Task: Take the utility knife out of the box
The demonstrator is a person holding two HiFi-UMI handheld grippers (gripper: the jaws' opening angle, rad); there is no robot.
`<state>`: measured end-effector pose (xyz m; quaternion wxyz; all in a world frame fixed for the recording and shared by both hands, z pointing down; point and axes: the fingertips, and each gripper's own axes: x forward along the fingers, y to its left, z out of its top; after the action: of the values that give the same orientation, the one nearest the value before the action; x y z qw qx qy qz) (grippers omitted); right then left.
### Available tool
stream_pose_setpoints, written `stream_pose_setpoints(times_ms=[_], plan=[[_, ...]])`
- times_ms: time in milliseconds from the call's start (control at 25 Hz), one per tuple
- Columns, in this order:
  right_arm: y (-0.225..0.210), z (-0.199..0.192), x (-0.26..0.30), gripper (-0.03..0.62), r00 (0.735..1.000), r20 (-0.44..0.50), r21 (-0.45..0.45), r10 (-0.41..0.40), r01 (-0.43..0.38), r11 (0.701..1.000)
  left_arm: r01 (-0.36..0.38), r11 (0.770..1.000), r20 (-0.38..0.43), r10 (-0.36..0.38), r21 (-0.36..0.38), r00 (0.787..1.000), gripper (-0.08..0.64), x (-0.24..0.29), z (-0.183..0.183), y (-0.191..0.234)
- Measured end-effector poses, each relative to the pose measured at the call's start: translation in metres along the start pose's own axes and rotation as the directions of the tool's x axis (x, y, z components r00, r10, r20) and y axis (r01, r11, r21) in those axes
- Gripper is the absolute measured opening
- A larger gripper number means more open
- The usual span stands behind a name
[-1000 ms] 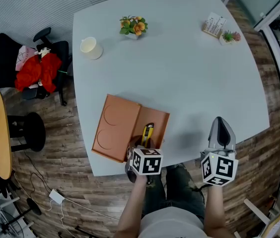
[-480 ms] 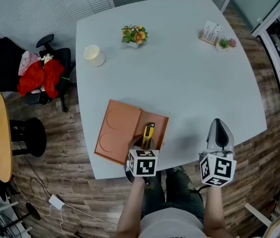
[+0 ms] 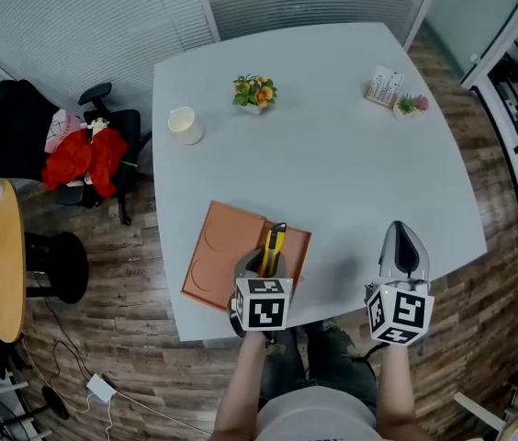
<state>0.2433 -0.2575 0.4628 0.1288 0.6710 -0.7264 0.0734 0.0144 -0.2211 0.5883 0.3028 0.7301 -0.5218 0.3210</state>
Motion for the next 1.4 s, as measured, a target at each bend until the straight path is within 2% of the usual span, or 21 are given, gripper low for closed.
stream_pose_setpoints(times_ms=[280, 600, 1000, 1400], plan=[[-0.001, 0.028, 0.002, 0.026, 0.998, 0.057, -0.006, 0.011, -0.010, 1.000, -0.026, 1.000, 0.103, 0.027, -0.009, 0.994, 0.133, -0.022, 0.043, 0.009], [0.000, 0.057, 0.006, 0.026, 0.992, 0.119, -0.015, 0.029, -0.027, 1.000, -0.060, 0.998, 0.210, 0.064, -0.027, 0.976, 0.132, -0.051, 0.086, 0.017], [-0.002, 0.083, 0.008, 0.026, 0.983, 0.177, -0.027, 0.044, -0.039, 0.999, -0.080, 0.996, 0.348, 0.093, -0.051, 0.933, 0.133, -0.089, 0.133, 0.020], [-0.001, 0.102, 0.008, 0.026, 0.975, 0.217, -0.030, 0.056, -0.051, 0.998, -0.095, 0.994, 0.446, 0.108, -0.052, 0.888, 0.132, -0.122, 0.166, 0.019]])
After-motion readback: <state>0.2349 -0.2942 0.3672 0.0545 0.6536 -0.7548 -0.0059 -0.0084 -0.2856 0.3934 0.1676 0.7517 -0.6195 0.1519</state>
